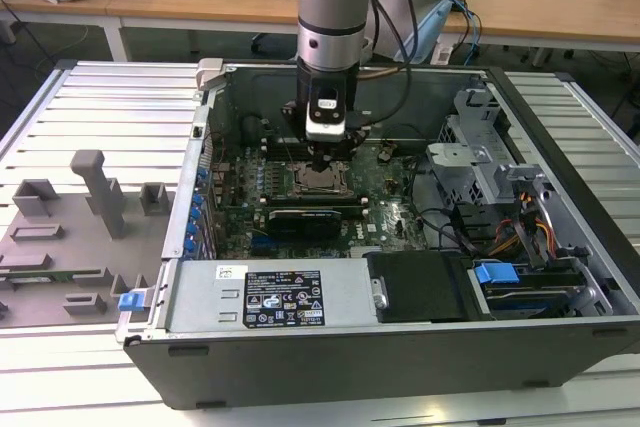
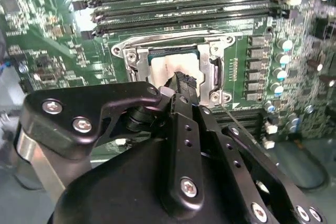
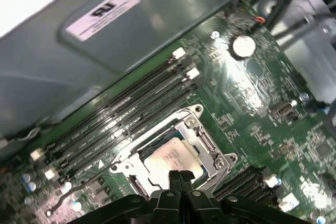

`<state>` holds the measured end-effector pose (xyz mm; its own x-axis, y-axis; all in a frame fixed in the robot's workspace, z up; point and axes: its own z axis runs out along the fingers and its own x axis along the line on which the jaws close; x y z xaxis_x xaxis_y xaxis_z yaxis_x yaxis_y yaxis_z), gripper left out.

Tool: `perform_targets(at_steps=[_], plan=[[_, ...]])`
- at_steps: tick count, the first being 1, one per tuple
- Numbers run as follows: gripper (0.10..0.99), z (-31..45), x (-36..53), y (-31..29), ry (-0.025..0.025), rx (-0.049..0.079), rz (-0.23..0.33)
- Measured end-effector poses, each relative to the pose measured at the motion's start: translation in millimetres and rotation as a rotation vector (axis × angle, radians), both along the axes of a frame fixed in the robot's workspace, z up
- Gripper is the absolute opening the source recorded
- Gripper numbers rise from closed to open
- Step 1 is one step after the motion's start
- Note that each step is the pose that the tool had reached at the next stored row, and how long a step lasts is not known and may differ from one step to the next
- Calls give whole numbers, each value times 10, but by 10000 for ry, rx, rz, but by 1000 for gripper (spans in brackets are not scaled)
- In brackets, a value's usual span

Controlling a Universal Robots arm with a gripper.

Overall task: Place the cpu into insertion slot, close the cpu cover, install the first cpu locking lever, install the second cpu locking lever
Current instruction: 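Close the cpu cover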

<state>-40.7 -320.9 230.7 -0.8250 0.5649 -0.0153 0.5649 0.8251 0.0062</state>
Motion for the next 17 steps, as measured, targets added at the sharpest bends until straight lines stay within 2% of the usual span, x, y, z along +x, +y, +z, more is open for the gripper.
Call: perform_targets(at_steps=[4,17], plan=[[106,-1,0,0,0,0,1313],[106,-4,0,0,-1,1,4082]])
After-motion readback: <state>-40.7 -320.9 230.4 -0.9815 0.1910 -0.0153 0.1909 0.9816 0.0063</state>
